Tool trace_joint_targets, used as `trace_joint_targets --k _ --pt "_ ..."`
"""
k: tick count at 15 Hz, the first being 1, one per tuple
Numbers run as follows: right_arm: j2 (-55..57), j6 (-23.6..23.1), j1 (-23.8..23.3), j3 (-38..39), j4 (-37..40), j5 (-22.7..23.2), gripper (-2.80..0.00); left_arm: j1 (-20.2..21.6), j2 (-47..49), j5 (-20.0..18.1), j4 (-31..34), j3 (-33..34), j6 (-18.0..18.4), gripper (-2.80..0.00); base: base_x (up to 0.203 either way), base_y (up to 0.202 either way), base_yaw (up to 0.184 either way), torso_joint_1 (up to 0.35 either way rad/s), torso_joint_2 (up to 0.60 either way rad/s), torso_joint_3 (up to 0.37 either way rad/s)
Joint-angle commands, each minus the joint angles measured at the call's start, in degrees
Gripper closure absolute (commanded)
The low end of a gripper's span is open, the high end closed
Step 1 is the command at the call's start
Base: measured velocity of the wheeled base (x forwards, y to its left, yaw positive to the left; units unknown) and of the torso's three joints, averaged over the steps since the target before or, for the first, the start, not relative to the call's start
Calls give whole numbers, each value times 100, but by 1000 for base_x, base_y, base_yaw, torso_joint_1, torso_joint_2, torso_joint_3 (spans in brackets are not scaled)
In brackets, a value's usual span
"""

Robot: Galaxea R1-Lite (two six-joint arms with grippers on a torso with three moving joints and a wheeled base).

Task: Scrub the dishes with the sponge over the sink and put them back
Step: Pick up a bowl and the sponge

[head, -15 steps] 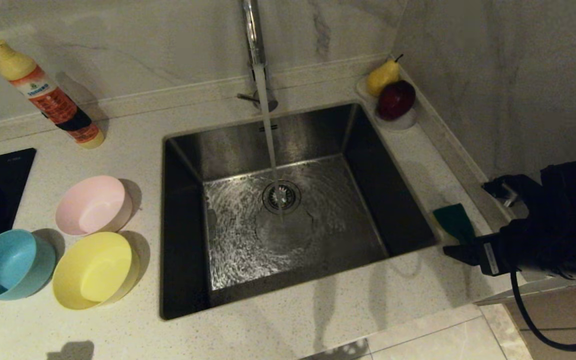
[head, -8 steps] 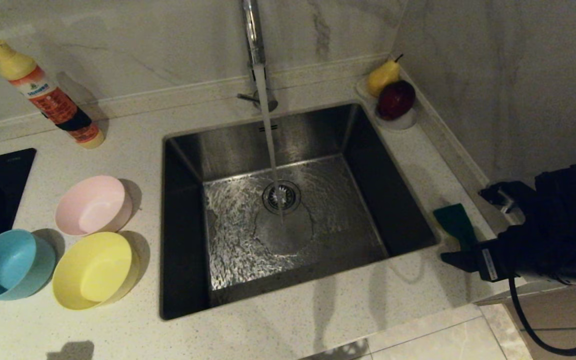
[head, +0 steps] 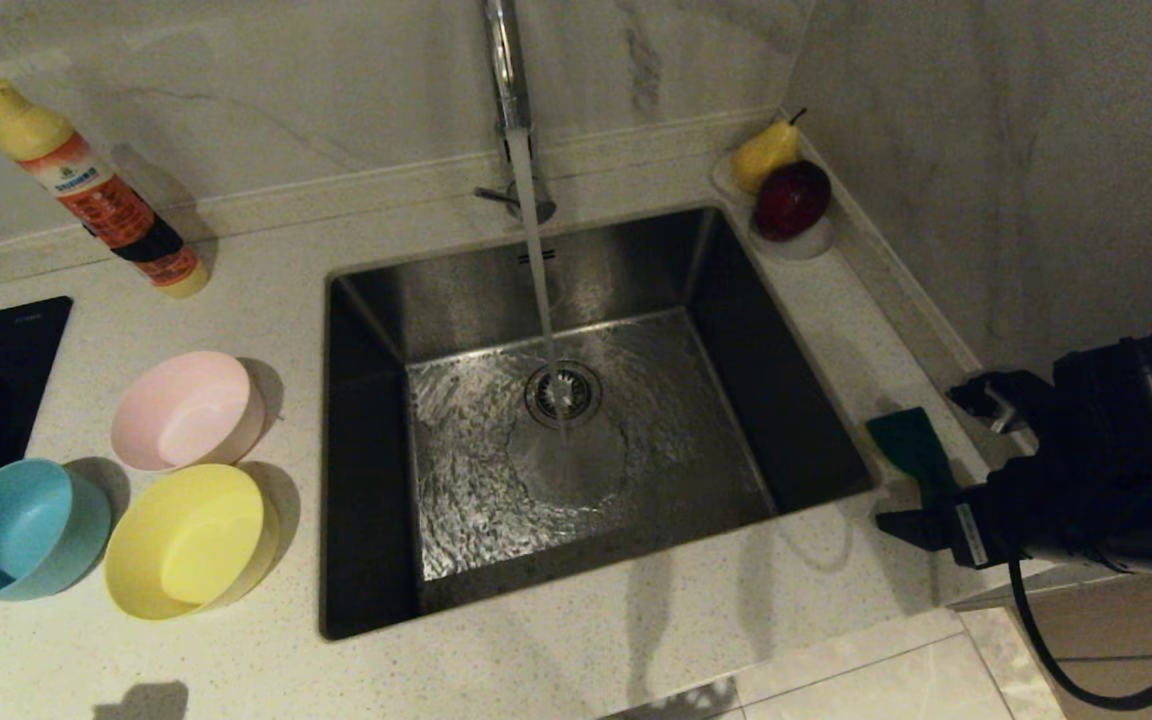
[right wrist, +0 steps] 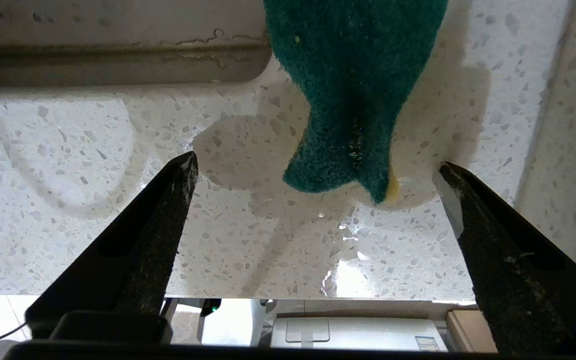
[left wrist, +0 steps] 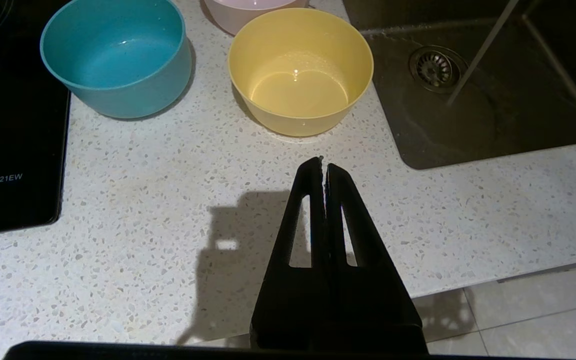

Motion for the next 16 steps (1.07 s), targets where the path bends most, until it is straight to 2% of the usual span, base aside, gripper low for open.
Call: trace_joint_targets --k 1,2,16 --pt "29 0 3 -23 -3 -4 -280 0 -1 7 -4 185 -2 0 0 0 0 0 0 0" --pt "29 -6 3 -16 -3 -4 0 0 -1 7 -4 185 -2 0 0 0 0 0 0 0" --pt "-16 -2 3 -64 -3 3 0 0 -1 0 -4 185 -2 0 0 0 0 0 0 0"
